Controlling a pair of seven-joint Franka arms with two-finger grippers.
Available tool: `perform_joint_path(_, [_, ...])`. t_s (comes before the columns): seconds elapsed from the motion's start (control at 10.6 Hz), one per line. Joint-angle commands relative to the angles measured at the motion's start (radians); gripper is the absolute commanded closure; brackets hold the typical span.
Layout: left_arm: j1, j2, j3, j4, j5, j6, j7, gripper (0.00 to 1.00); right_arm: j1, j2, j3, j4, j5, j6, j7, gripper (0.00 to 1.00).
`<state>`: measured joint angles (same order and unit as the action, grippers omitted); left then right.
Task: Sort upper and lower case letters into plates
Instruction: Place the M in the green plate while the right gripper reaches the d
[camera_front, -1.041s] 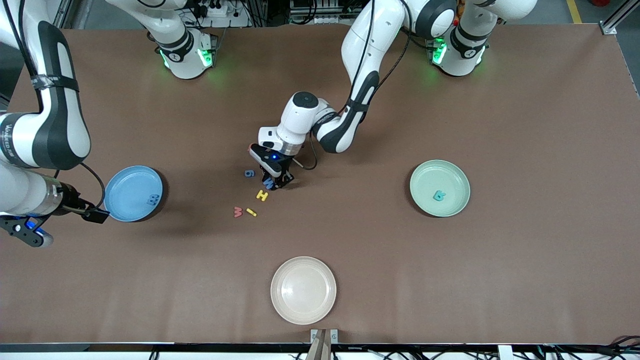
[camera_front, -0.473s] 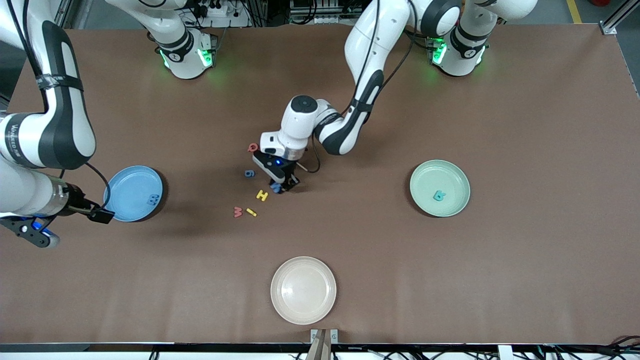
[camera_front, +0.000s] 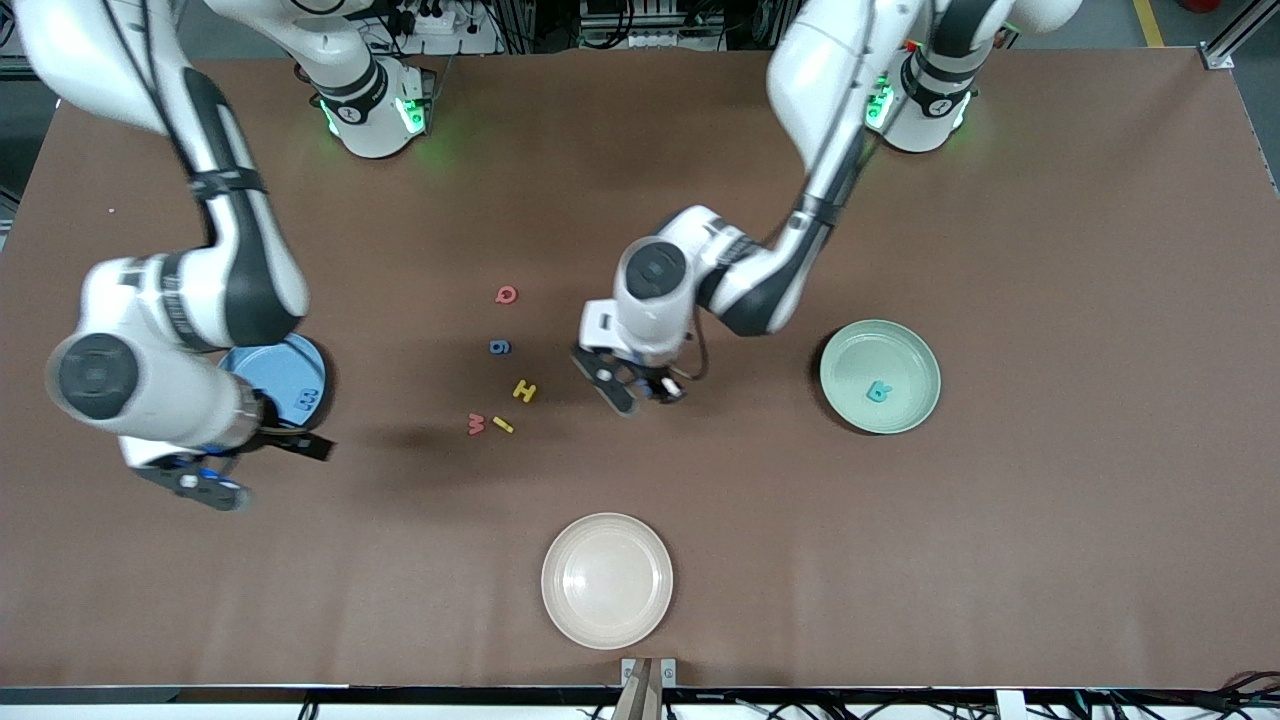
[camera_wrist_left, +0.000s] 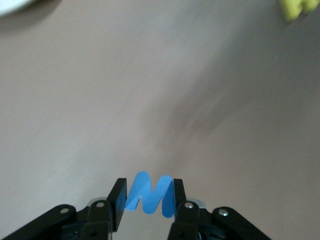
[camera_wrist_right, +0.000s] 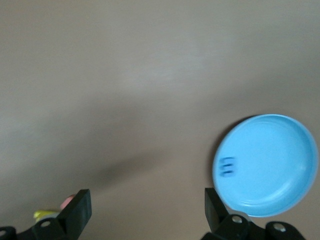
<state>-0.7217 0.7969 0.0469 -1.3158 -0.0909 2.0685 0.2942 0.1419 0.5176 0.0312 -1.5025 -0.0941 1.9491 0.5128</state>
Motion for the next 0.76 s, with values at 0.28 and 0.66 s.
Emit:
perform_joint_path(0.28, [0.392,-0.263,-0.125,-0.482,0.022,-0.05,0.316,0.64,0.136,0.103,-0.005,0.005,0.013,0.052,-0.238,0.0])
perform_joint_path(0.66, [0.495,-0.304,-0.127,-0.661,0.025,0.114,0.453,0.64,0.252,0.157,-0.005,-0.068,0.01,0.229,-0.266,0.0])
